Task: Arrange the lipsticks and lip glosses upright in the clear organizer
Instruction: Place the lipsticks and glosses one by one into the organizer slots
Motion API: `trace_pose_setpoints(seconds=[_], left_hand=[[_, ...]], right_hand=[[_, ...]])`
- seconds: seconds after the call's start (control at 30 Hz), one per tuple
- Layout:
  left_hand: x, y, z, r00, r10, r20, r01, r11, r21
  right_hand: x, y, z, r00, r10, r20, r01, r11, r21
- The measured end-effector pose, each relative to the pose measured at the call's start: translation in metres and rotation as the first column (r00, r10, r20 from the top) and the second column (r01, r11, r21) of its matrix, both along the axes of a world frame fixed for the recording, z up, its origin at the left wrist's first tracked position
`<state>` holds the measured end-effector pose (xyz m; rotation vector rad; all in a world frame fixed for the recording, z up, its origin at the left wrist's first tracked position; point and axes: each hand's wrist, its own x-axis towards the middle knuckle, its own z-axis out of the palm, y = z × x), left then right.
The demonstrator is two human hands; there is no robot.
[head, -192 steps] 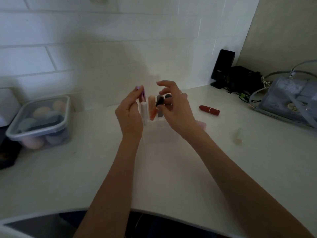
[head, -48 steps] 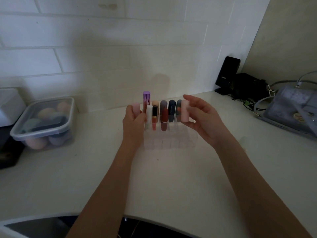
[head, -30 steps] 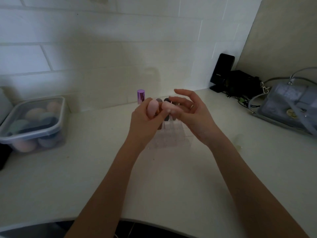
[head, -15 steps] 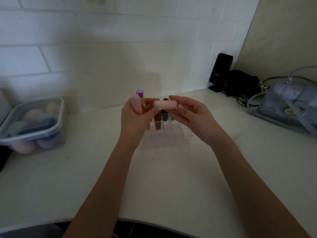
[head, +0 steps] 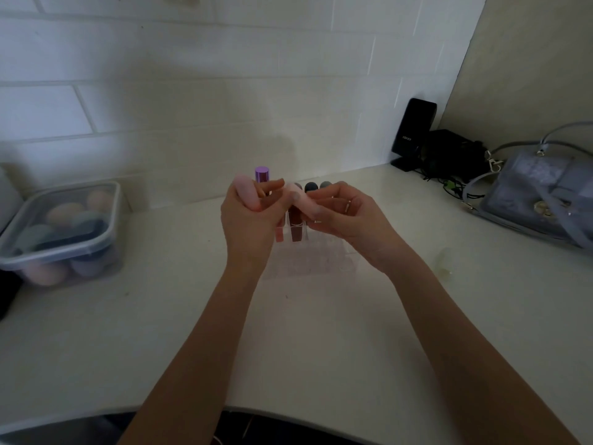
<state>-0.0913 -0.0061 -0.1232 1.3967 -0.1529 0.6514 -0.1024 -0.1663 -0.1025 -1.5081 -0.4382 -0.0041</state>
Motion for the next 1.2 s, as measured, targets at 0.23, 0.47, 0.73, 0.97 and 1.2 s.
trace_pose_setpoints(seconds=[0.23,0.47,0.73,0.97,1.2], left_hand=[[-0.007,-0.009,0.003,0.996,-0.03,-0.083,0.043,0.986,0.16],[-0.012,-0.013,0.005,0.995,-0.065,-0.079,0.075,0.99,0.121],[-0.01,-0.011,0.007,0.983,-0.169,-0.066,0.161,0.981,-0.11],[-0.013,-0.017,0.003,0.997,-0.075,-0.014,0.076,0.971,0.225],[-0.012,-0.017,-0.001,0.991,0.07,0.113,-0.109,0.912,0.396]], right_hand=[[0.003,-0.005,-0.001,0.916,-0.134,0.378,0.287,0.877,-0.385],[0.01,-0.006,-0.008,0.863,-0.347,0.367,0.446,0.865,-0.232],[0.013,-0.002,-0.017,0.855,-0.333,0.397,0.457,0.846,-0.274],[0.009,-0.002,-0.005,0.889,-0.438,0.134,0.438,0.898,0.031],[0.011,0.0,0.003,0.943,-0.21,-0.257,0.291,0.895,0.338]])
